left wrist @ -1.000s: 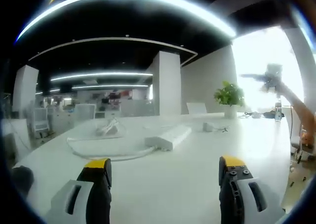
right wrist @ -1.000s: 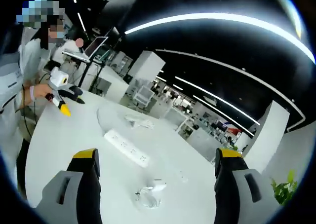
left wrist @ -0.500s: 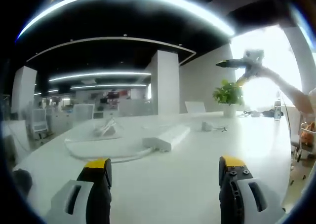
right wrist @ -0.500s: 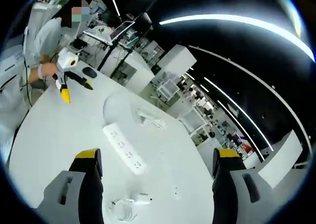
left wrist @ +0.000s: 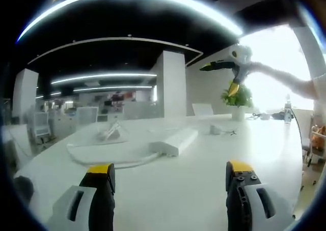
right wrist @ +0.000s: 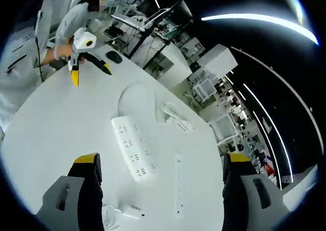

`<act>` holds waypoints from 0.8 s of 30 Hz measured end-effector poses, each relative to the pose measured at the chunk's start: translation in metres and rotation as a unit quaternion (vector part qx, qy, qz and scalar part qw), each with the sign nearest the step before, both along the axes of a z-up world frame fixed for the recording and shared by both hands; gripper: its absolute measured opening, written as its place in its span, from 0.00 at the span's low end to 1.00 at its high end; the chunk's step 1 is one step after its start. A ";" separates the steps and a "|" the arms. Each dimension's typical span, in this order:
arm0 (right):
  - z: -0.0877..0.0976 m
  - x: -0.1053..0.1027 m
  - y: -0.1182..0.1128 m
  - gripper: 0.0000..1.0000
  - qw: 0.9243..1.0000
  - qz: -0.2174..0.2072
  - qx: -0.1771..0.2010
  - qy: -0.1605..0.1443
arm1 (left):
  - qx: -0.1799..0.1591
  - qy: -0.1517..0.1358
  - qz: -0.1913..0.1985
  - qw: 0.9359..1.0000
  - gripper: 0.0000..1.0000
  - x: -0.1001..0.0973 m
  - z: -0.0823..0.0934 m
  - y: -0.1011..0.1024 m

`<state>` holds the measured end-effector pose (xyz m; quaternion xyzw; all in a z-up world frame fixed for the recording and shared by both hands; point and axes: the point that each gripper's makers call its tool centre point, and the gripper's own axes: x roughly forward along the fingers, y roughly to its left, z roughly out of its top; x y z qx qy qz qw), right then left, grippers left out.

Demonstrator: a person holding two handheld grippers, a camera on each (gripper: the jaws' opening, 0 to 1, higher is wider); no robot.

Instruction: Straighten the power strip on the desk, plug the charger into it

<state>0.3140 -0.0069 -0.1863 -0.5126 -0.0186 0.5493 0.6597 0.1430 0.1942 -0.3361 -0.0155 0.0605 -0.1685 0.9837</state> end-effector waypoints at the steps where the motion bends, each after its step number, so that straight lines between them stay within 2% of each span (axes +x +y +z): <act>1: -0.005 0.003 0.000 1.00 1.000 0.005 -0.015 0.001 | 0.001 0.001 0.000 1.000 0.93 0.000 0.000 0.000; 9: -0.032 0.023 0.005 1.00 0.997 0.018 -0.072 0.014 | 0.000 0.005 0.002 1.000 0.93 0.003 -0.003 0.002; 19: -0.067 0.038 0.009 0.99 0.993 0.025 -0.112 0.041 | -0.001 0.007 -0.005 1.000 0.93 0.006 -0.006 -0.004; 24: -0.085 0.045 0.009 0.98 0.989 0.025 -0.139 0.042 | -0.002 0.011 -0.008 1.000 0.93 0.006 -0.008 -0.007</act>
